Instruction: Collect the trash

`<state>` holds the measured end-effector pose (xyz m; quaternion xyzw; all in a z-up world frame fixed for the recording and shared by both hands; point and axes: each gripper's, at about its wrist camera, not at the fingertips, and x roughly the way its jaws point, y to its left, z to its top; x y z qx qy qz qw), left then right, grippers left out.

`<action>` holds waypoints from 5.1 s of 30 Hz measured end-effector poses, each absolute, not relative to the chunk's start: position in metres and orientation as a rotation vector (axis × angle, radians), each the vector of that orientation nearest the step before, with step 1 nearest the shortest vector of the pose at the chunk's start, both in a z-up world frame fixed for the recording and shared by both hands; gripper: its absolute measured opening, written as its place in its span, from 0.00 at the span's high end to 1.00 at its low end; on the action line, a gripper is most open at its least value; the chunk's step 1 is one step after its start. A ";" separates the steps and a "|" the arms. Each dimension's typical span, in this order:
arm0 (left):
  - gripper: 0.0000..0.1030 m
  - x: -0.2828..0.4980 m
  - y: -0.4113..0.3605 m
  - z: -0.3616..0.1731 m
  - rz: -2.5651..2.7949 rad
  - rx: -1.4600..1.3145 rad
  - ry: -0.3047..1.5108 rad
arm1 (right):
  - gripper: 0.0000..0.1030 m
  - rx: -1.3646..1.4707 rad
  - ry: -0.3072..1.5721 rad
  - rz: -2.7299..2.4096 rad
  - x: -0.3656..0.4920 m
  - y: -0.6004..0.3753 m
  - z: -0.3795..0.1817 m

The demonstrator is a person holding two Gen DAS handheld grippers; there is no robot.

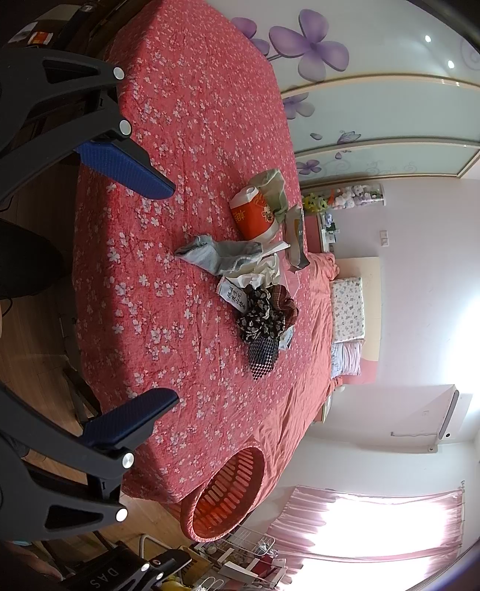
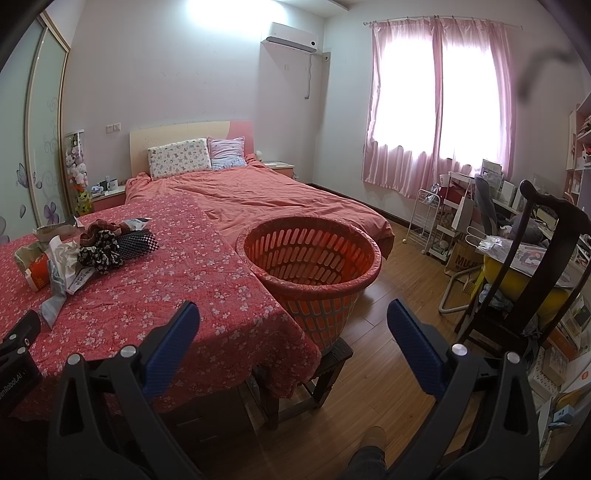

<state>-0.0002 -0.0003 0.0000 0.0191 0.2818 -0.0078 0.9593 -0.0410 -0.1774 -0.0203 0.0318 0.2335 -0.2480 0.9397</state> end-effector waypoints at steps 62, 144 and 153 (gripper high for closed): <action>0.02 0.002 -0.005 -0.008 -0.024 0.029 0.602 | 0.04 0.067 0.467 -0.491 -0.040 -0.177 -0.020; 0.91 0.141 0.123 0.007 -0.118 -0.088 0.642 | 0.97 0.213 0.656 0.140 0.215 -0.101 -0.020; 0.91 0.139 0.084 0.016 -0.207 -0.071 0.627 | 0.97 0.241 0.581 0.022 0.173 -0.153 0.001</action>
